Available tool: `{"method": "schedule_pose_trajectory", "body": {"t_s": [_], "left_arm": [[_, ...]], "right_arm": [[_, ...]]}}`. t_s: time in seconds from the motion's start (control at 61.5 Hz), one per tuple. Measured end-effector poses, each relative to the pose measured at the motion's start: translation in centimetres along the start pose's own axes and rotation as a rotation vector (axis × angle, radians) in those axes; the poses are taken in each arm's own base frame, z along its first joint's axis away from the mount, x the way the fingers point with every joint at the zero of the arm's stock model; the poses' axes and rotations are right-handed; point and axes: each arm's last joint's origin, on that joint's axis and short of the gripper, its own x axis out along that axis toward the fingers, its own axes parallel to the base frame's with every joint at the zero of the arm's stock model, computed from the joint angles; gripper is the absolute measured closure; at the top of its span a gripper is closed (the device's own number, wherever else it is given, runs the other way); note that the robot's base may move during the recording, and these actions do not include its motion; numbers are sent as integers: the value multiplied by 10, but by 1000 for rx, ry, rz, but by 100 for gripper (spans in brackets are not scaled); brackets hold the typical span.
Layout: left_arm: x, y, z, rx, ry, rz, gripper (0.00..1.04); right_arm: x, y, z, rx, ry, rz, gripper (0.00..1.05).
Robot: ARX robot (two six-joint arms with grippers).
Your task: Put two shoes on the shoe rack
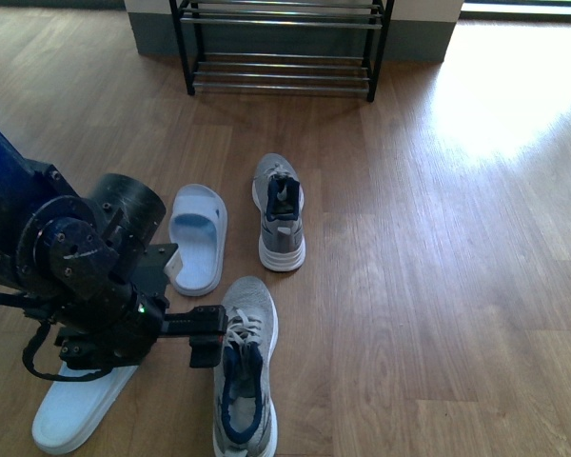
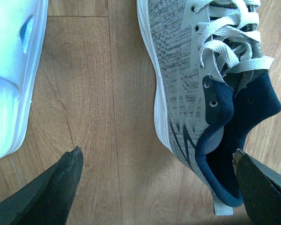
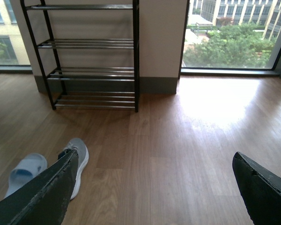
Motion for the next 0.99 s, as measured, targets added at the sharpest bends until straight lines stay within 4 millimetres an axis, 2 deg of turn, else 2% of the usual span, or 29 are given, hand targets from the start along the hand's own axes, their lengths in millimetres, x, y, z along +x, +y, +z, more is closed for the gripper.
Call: {"method": "schedule_pose_trajectory", "body": {"t_s": [0.277,0.553,0.7,0.992], "left_arm": [[30,5,-2,-3,28,-15,9],[49,5,10,7,30,-28,9],[57,2,17,12,21,-49,9],[59,-11,25,25,13,-132,9]], "right_arm": [[0,0,0,0,0,0,9],[0,0,0,0,0,0,9],[0,0,0,0,0,0,9],[0,0,0,0,0,0,9]]}}
